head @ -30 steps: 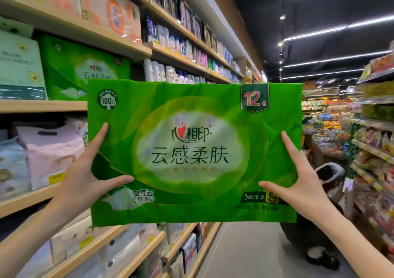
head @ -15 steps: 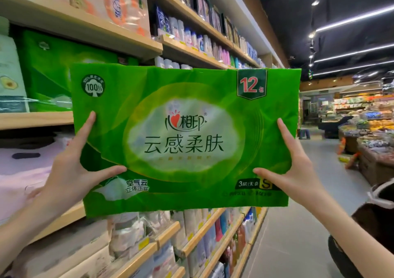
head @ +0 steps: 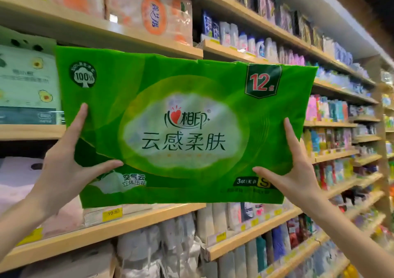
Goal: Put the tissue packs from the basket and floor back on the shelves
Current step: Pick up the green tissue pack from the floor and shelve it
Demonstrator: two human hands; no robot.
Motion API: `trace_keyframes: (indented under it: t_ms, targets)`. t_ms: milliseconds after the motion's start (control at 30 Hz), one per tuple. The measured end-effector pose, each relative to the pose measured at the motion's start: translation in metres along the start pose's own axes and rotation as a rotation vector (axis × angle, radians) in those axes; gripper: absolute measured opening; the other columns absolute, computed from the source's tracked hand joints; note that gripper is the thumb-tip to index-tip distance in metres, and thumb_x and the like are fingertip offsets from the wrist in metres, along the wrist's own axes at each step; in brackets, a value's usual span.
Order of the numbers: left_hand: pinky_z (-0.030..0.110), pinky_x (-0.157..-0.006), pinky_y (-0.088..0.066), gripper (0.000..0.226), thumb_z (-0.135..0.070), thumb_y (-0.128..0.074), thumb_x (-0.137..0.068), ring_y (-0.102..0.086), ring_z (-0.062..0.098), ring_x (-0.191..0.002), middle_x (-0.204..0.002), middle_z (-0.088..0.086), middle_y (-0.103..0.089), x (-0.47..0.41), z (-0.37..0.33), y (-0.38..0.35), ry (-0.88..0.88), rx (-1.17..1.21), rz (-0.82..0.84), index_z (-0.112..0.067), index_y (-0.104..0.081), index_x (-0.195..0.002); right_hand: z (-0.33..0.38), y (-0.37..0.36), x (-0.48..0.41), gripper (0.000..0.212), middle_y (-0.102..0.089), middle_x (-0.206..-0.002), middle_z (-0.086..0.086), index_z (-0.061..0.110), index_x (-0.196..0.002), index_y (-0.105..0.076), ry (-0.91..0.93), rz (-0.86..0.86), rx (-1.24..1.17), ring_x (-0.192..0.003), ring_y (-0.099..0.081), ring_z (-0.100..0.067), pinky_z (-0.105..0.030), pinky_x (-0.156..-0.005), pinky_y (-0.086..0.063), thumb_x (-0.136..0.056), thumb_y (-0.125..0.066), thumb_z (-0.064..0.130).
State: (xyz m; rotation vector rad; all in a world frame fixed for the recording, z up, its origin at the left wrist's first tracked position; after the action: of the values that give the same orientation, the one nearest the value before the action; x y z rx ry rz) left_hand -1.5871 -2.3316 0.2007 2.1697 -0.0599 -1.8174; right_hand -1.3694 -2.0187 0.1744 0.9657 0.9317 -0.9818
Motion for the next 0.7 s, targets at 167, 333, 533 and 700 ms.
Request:
trace_keyframes:
  t_ms: [167,333,533,700]
  targets:
    - [-0.004,-0.102,-0.011,0.112,-0.029,-0.076,-0.054,-0.011,-0.028,-0.126,-0.126,-0.062,-0.009,-0.029,-0.003,-0.001,-0.024,-0.154,-0.057,-0.053,-0.005,-0.138,-0.034,-0.033,-0.053,0.115,-0.02,-0.138,0.025,0.053,-0.137,0.003,0.087,-0.012,-0.115,-0.141,-0.018,-0.021,-0.04,-0.113,-0.018,-0.064,-0.08,0.022]
    - [-0.003,-0.103,-0.01,0.108,-0.028,-0.075,-0.057,-0.009,-0.03,-0.124,-0.126,-0.062,-0.007,-0.059,-0.003,0.007,-0.101,-0.294,-0.138,-0.059,-0.003,-0.132,-0.048,-0.074,-0.099,0.103,-0.025,-0.147,0.003,0.062,-0.131,0.007,0.166,-0.067,-0.262,-0.14,-0.016,-0.014,-0.031,-0.114,-0.016,-0.064,-0.069,0.044]
    - [0.003,-0.107,-0.015,0.107,-0.037,-0.073,-0.06,-0.016,-0.021,-0.13,-0.131,-0.056,-0.01,-0.101,0.018,0.014,-0.185,-0.434,-0.231,-0.061,0.001,-0.133,-0.061,-0.124,-0.155,0.111,-0.016,-0.149,-0.001,0.044,-0.141,0.008,0.252,-0.098,-0.312,-0.143,-0.006,-0.032,-0.054,-0.114,-0.012,-0.07,-0.075,0.028]
    - [0.025,-0.115,-0.021,0.109,-0.036,-0.075,-0.062,-0.023,0.009,-0.14,-0.142,-0.03,-0.014,-0.136,0.048,0.017,-0.253,-0.443,-0.286,-0.061,0.003,-0.133,-0.063,-0.155,-0.199,0.11,-0.026,-0.147,-0.017,0.04,-0.142,0.009,0.335,-0.161,-0.338,-0.131,-0.022,-0.014,-0.038,-0.11,-0.019,-0.069,-0.074,0.039]
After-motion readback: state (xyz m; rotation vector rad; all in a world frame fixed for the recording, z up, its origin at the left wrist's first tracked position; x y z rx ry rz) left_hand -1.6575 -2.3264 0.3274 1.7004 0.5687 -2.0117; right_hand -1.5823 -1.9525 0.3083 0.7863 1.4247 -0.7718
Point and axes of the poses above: each hand's wrist, its own x-axis away from the middle knuckle, its own y-axis out of the back of the hand, z = x × y, the point moved 2 cm from there along -x, towards the middle knuckle
